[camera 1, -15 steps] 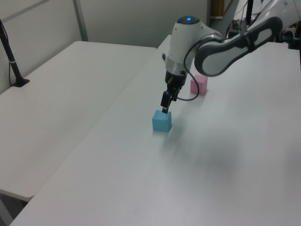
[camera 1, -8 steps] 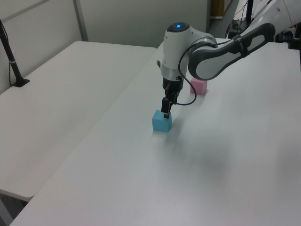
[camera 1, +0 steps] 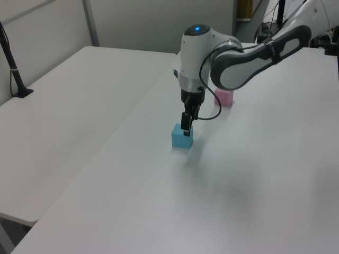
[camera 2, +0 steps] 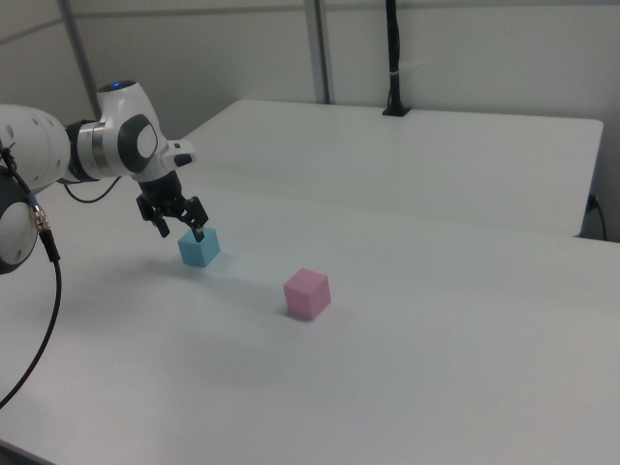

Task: Put blue cube on pink cube
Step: 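Close the gripper on the blue cube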

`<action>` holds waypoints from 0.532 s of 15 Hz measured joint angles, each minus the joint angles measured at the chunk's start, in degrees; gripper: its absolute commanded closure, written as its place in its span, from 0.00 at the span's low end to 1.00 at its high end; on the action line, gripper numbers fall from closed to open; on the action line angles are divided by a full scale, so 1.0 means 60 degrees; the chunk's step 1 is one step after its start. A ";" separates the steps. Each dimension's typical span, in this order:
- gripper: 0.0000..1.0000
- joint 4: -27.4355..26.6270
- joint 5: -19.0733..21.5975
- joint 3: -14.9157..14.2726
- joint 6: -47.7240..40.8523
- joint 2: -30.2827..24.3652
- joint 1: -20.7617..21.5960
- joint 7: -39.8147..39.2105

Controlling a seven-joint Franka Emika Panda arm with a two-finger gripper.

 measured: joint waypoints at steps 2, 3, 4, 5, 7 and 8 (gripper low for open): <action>0.00 0.0136 0.0000 0.0000 0.0000 0.0174 0.0064 0.0008; 0.00 0.0329 0.0000 0.0000 0.0000 0.0361 0.0078 0.0008; 0.00 0.0515 0.0000 0.0000 0.0000 0.0529 0.0079 0.0008; 0.00 0.0671 -0.0001 0.0000 0.0000 0.0657 0.0078 0.0008; 0.00 0.0792 -0.0073 0.0000 0.0000 0.0751 0.0079 0.0008; 0.00 0.0800 -0.0155 0.0000 0.0000 0.0778 0.0078 0.0008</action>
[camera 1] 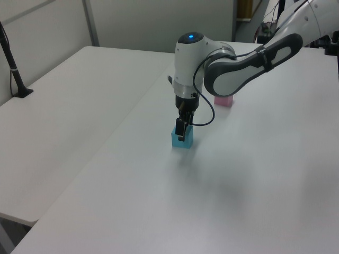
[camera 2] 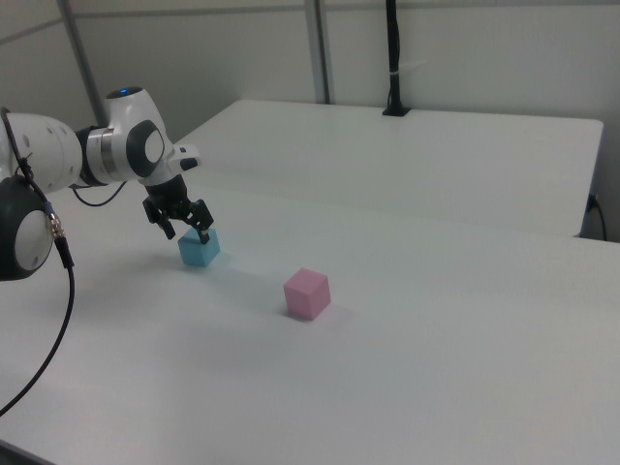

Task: Put blue cube on pink cube
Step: 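Close the gripper on the blue cube, then lift the blue cube and carry it over the pink cube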

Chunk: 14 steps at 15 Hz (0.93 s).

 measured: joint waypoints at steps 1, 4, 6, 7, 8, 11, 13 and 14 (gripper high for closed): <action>0.00 0.0003 -0.0078 0.0000 0.0000 0.0054 0.0000 0.0000; 0.19 0.0013 -0.0315 0.0000 0.0000 0.0156 0.0000 0.0000; 0.42 0.0026 -0.0362 0.0000 0.0000 0.0226 0.0000 0.0000; 0.55 0.0034 -0.0364 0.0000 0.0009 0.0245 0.0000 0.0000; 0.59 0.0040 -0.0365 0.0000 0.0017 0.0252 0.0001 0.0000; 0.63 0.0105 -0.0365 0.0000 0.0018 0.0251 -0.0002 0.0001; 0.63 0.0184 -0.0365 0.0000 0.0018 0.0240 -0.0006 0.0001; 0.63 0.0245 -0.0365 0.0000 0.0018 0.0211 -0.0011 0.0001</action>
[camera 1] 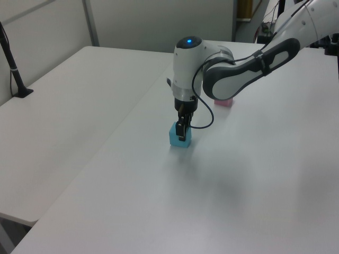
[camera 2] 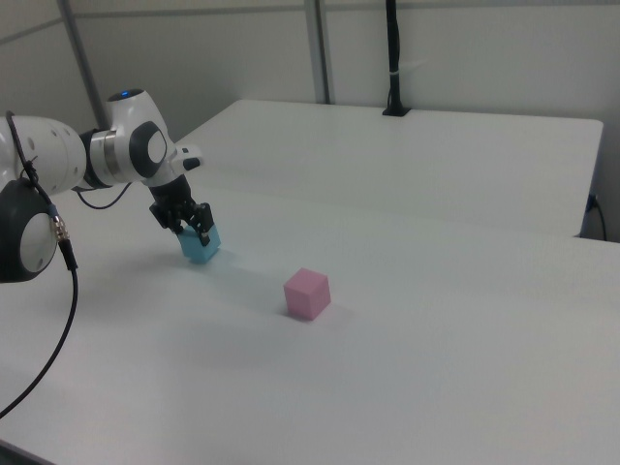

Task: Put blue cube on pink cube
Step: 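Lift the blue cube and carry it over the pink cube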

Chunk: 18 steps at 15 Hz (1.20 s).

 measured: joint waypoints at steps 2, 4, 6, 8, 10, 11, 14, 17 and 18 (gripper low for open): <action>0.63 0.0130 0.0000 -0.0009 0.0000 -0.0131 -0.0011 0.0000; 0.63 0.0190 0.0000 -0.0041 -0.0141 -0.0410 -0.0088 0.0006; 0.63 0.0211 0.0001 -0.0044 -0.0609 -0.0829 -0.0312 0.0006; 0.63 0.0219 0.0095 -0.0044 -0.0980 -0.1347 -0.0561 0.0004; 0.63 0.0223 0.0315 -0.0048 -0.1530 -0.1801 -0.0753 -0.0101; 0.62 0.0224 0.0482 -0.0055 -0.1896 -0.2076 -0.0876 -0.0216; 0.62 0.0230 0.0824 -0.0068 -0.2785 -0.2702 -0.1250 -0.0457; 0.61 0.0195 0.0938 -0.0077 -0.3524 -0.3451 -0.1768 -0.0984; 0.61 0.0145 0.1037 -0.0080 -0.3669 -0.3624 -0.1914 -0.1315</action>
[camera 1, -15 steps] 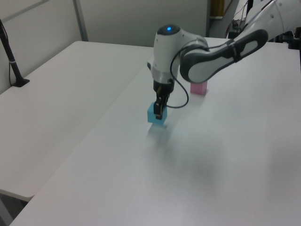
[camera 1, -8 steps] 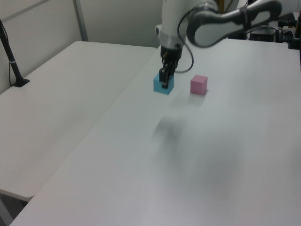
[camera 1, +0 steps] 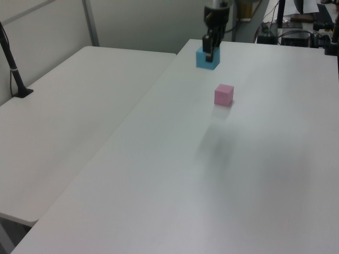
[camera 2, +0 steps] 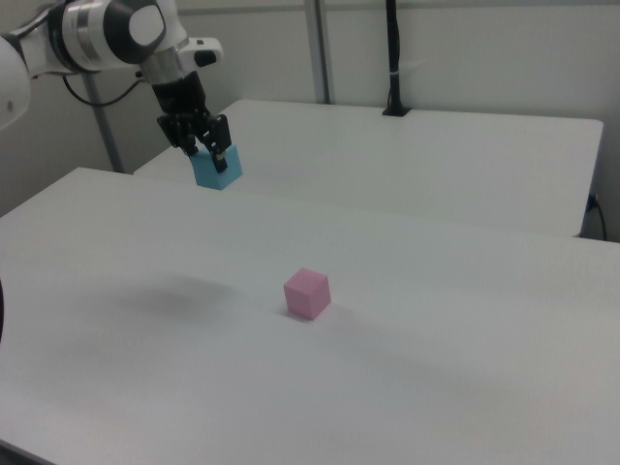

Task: Put blue cube on pink cube
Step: 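Lift the blue cube and carry it over the pink cube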

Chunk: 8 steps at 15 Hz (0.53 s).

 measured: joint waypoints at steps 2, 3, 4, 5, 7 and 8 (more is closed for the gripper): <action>0.61 -0.0273 0.0446 -0.0024 -0.0199 -0.0395 -0.0481 -0.0944; 0.61 -0.0390 0.0560 -0.0067 -0.0200 -0.0488 -0.0656 -0.1168; 0.61 -0.0489 0.0655 -0.0172 -0.0200 -0.0546 -0.0803 -0.1334; 0.61 -0.0625 0.0811 -0.0361 -0.0200 -0.0564 -0.0951 -0.1469; 0.60 -0.0934 0.1166 -0.0876 0.0024 -0.0561 -0.1015 -0.1482; 0.60 -0.1152 0.1279 -0.1124 0.0277 -0.0556 -0.1029 -0.1482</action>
